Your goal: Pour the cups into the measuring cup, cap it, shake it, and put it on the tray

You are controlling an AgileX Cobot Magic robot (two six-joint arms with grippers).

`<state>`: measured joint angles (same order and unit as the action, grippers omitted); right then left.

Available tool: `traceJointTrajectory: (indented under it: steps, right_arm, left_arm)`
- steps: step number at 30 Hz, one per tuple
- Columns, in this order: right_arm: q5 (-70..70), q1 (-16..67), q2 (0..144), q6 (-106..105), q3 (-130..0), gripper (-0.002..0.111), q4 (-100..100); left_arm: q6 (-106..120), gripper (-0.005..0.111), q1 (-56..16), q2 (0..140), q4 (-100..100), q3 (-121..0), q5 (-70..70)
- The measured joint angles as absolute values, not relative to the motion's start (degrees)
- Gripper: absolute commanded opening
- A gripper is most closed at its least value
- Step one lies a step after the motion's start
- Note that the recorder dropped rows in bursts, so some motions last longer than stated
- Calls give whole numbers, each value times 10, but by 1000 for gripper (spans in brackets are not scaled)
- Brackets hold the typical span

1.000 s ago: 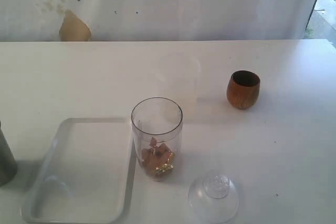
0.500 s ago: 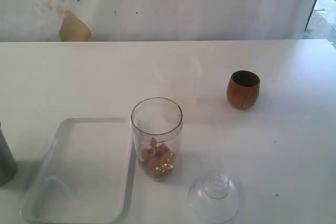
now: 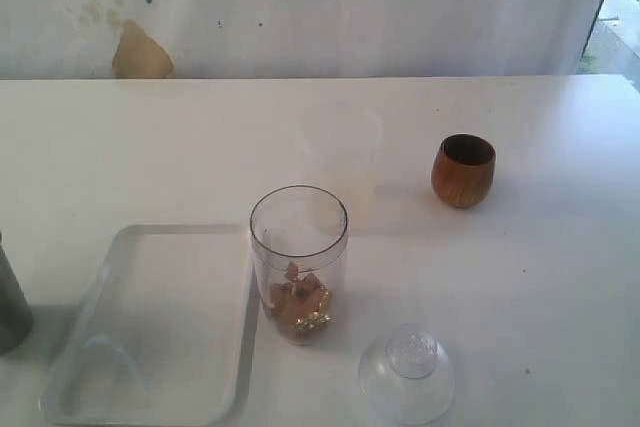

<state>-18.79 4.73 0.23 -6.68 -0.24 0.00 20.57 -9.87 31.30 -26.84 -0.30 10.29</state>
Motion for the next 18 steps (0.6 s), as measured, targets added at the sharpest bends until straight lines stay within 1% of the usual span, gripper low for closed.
traceJointTrajectory:
  steps: [5, 18]
  right_arm:
    - [-190, 47, 2, -67, -2, 0, 0]
    - [-192, 47, 2, -67, -2, 0, 0]
  left_arm:
    - [163, 105, -102, 313, -213, -3, 98]
    - [155, 105, -102, 313, -222, -3, 91]
